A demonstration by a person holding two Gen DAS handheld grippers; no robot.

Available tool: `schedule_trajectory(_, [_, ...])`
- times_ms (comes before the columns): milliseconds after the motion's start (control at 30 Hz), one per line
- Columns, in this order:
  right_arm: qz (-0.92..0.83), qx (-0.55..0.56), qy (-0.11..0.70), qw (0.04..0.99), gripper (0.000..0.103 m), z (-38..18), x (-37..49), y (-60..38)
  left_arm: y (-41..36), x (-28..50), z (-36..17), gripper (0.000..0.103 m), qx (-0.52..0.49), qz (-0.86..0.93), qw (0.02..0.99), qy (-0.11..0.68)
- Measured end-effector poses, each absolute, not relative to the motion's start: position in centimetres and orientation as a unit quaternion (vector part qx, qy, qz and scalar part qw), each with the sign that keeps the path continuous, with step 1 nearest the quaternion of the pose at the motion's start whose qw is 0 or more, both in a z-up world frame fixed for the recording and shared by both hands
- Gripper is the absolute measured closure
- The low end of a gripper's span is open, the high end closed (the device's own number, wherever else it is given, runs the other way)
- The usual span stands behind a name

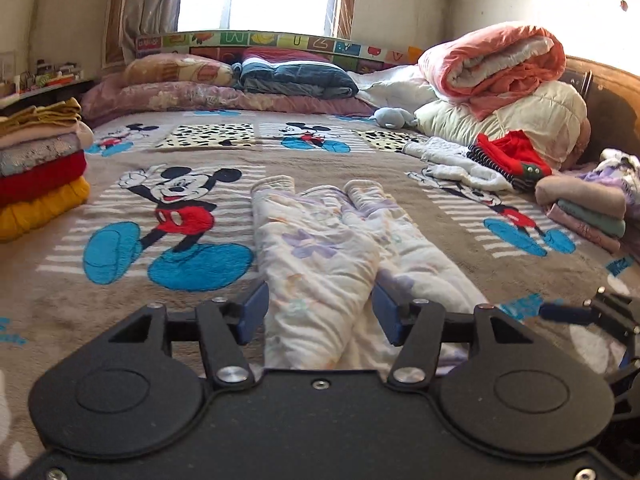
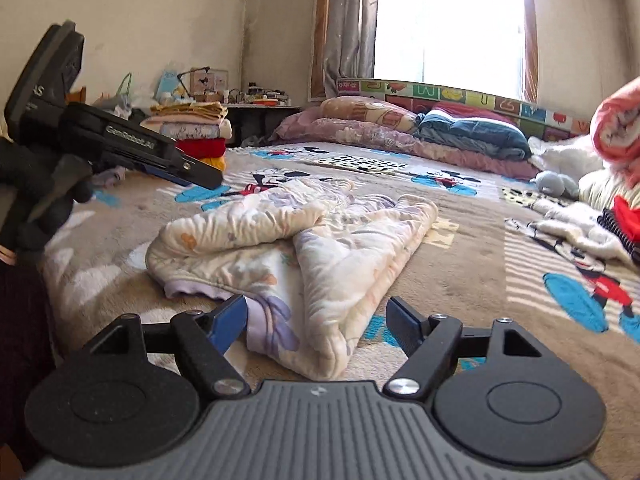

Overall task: Fold clothes
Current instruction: 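Grasp the garment's edge with both grippers and lift it off the bed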

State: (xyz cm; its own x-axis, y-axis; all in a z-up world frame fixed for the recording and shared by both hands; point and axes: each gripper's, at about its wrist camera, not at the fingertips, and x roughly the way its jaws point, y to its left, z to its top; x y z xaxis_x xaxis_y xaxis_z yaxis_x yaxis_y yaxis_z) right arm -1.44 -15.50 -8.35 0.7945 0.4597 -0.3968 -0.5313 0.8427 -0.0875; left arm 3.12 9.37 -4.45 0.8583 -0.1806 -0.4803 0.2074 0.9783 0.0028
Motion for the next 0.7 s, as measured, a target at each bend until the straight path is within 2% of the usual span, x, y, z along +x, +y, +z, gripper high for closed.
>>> schedule_trajectory(267, [0.238, -0.262, 0.219, 0.909, 0.027, -10.6, -2.9, -12.7, 7.7, -0.5, -8.0, 0.040, 0.243, -0.113, 0.931, 0.249])
schedule_trajectory(500, [0.212, -0.305, 0.210, 0.904, 0.025, -11.3, -3.2, -11.6, 4.8, -1.5, -13.8, 0.038, 0.451, -0.114, 0.854, 0.232])
schedule_trajectory(700, [0.195, -0.317, 0.192, 0.908, 0.022, -11.8, -2.4, -11.0, 4.8, -0.7, -15.0, 0.038, 0.491, -0.073, 0.848, 0.188])
